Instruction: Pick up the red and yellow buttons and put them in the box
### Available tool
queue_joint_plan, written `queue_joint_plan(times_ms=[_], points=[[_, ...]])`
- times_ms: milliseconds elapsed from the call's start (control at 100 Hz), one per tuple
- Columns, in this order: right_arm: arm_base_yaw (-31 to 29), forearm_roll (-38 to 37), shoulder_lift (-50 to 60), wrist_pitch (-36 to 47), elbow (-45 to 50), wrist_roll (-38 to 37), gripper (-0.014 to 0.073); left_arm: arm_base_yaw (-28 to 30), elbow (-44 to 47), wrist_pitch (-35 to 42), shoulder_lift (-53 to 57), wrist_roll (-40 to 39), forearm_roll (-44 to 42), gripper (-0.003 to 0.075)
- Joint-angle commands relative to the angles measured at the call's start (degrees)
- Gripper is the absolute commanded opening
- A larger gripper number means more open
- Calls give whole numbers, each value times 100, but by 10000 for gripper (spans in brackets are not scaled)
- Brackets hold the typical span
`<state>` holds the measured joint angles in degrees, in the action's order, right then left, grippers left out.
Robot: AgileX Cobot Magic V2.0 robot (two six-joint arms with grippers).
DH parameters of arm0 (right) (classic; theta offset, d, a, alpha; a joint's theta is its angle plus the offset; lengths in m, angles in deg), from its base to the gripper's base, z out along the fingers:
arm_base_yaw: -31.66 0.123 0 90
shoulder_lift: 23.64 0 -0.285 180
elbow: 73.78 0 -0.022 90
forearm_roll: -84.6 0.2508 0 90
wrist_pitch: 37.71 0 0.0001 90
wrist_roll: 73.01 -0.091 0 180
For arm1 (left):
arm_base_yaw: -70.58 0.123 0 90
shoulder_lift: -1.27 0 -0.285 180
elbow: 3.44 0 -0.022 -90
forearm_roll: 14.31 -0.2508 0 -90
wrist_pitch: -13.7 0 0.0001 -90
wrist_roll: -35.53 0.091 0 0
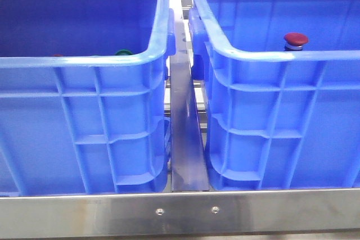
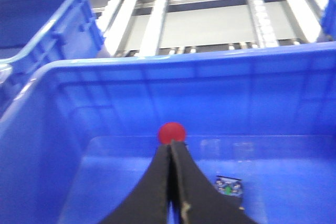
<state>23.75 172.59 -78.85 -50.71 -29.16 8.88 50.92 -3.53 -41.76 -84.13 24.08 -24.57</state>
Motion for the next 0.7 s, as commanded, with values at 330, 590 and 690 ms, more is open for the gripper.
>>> queue_joint_plan(times_ms=[330, 590, 690], points=[[-31, 36, 848, -383, 219, 20, -51, 1300, 2001, 1213, 2660, -93, -94, -20], [-31, 36, 1470, -407, 604, 20, -51, 1731, 3200, 1829, 4452, -93, -94, -20], [-31, 36, 1719, -414, 742, 20, -51, 1731, 3629, 2087, 5095, -93, -94, -20]])
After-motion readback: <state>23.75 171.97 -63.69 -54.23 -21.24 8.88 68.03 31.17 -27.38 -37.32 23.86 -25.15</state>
